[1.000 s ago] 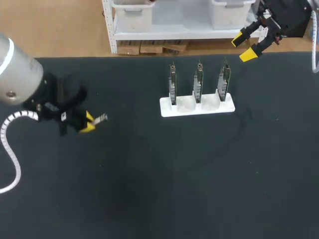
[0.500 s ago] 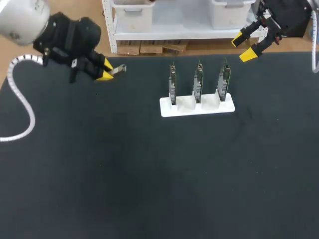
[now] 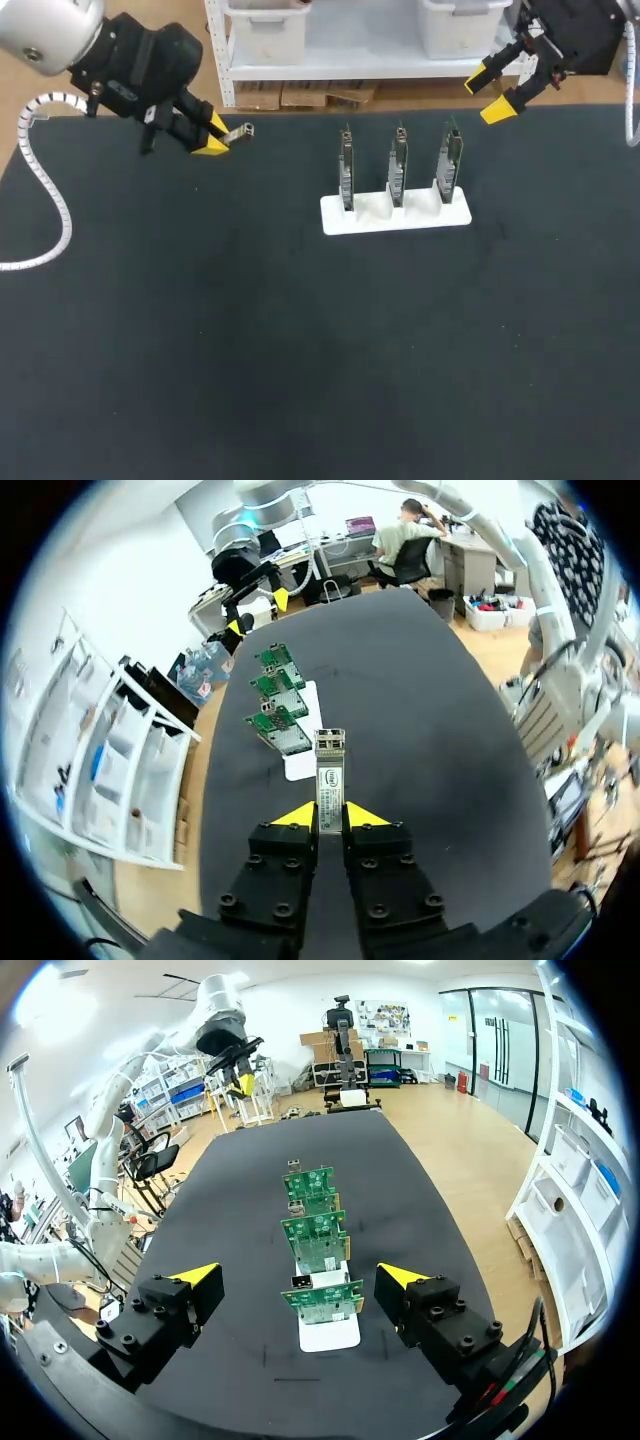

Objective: Pick up the optical module with the left hand, and insert it into the network port with the right hand.

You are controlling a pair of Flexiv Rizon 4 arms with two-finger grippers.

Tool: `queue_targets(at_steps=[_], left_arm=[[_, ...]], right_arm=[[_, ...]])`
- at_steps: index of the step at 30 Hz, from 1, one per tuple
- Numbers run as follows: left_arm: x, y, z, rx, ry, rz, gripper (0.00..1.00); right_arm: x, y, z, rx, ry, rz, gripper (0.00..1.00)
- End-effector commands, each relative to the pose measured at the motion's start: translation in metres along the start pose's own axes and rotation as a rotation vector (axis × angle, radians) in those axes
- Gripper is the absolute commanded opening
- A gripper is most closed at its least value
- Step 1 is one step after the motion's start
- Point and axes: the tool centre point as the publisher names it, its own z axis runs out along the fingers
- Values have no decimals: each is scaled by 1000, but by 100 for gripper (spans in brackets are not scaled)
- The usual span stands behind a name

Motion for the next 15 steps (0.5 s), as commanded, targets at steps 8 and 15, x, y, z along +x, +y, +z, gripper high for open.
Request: queue_targets(at_steps=[8,15], left_arm=[[-13,12,11,-147,-144,92,0],[-31,52,20,-129,-259,177,0]], right_arm=[[0,2,0,5,-1,-1,100],[0,2,0,5,-1,-1,100]])
